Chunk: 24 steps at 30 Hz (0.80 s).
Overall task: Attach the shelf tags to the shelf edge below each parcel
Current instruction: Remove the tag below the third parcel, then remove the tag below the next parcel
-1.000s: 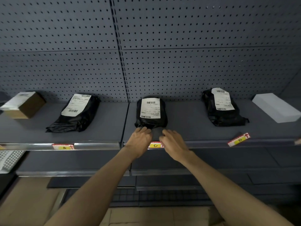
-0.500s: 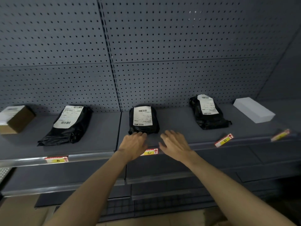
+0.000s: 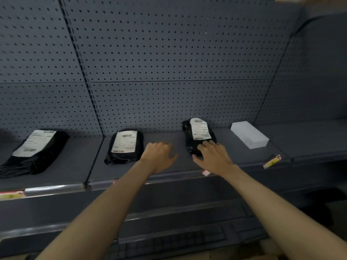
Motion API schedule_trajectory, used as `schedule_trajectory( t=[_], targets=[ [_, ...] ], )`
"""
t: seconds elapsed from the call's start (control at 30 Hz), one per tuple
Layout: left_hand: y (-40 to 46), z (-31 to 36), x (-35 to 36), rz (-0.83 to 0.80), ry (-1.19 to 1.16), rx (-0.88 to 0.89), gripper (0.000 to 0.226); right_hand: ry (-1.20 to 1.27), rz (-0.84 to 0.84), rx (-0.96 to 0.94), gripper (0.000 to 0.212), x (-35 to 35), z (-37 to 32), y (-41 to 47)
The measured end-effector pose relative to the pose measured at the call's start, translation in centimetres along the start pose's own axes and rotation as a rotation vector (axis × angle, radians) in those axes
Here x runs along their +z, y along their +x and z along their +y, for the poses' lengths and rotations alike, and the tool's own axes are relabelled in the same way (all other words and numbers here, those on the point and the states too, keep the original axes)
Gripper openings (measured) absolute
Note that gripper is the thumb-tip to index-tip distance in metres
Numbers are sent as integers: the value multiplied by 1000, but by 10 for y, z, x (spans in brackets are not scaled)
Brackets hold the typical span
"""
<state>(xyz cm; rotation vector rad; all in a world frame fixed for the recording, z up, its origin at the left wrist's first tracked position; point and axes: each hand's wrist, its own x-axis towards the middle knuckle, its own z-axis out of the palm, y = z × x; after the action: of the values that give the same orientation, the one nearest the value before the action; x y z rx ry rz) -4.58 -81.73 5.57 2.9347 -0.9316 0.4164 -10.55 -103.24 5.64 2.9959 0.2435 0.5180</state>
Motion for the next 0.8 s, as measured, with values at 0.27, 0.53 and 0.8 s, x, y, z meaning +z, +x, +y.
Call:
schedule_trajectory(
  t=[0.27, 0.53, 0.8],
  targets=[
    [53, 120, 38, -38, -95, -40, 43, 97, -51, -40, 37, 21, 105, -18],
    [65, 157, 74, -180, -9, -92, 31, 164, -103, -202, 24, 58, 122, -26],
    [56, 163, 96, -49, -73, -111, 16, 163, -115, -240, 9, 74, 123, -27]
  ],
)
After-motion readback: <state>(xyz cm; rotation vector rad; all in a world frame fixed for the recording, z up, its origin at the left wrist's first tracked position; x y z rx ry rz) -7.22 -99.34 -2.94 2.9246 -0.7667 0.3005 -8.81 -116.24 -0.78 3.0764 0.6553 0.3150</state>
